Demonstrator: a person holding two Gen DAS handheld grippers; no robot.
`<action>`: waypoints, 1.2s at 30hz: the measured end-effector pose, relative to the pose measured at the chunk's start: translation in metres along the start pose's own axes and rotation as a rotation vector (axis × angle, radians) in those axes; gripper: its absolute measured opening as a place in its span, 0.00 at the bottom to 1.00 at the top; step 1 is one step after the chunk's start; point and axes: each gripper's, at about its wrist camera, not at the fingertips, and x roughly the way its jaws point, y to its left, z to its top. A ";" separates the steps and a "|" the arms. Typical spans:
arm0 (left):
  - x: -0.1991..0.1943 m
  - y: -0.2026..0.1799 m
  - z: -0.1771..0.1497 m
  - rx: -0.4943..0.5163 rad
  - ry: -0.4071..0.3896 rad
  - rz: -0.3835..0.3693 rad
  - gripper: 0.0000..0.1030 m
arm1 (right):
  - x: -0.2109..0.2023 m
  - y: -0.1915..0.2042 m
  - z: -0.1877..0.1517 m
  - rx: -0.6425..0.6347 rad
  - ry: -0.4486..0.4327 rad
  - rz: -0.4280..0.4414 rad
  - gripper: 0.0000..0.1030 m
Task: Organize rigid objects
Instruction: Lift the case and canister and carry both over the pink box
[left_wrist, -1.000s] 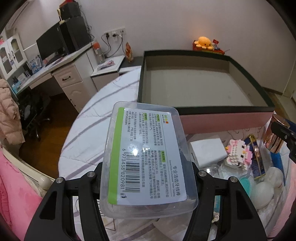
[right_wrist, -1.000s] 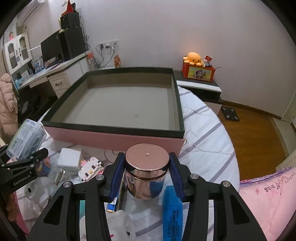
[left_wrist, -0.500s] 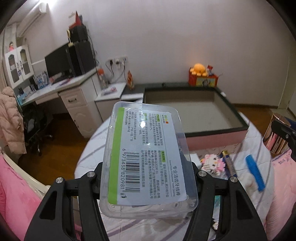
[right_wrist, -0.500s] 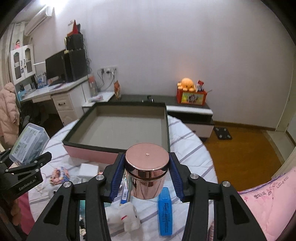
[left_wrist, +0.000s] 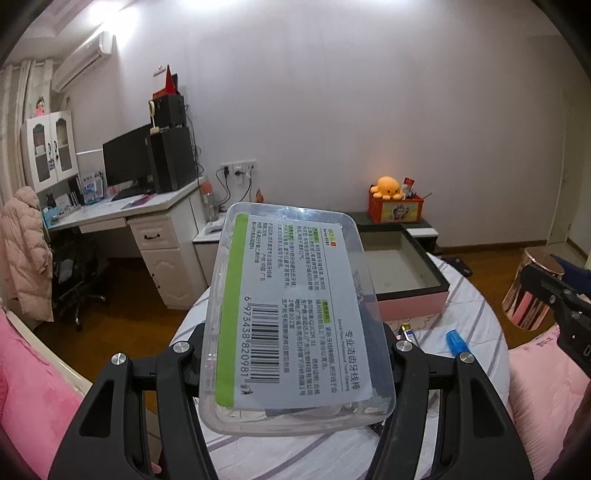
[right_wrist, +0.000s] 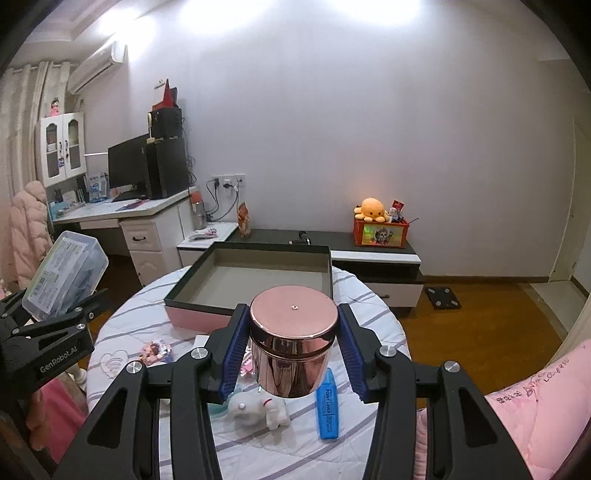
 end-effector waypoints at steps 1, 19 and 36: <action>-0.002 -0.001 0.001 0.002 -0.005 0.000 0.60 | -0.002 0.000 0.000 0.003 -0.004 0.005 0.46; 0.026 -0.011 0.014 0.003 0.020 0.007 0.60 | 0.017 -0.009 0.005 0.022 0.007 0.002 0.46; 0.185 -0.026 0.074 0.058 0.219 0.008 0.60 | 0.152 -0.030 0.043 0.043 0.133 -0.011 0.47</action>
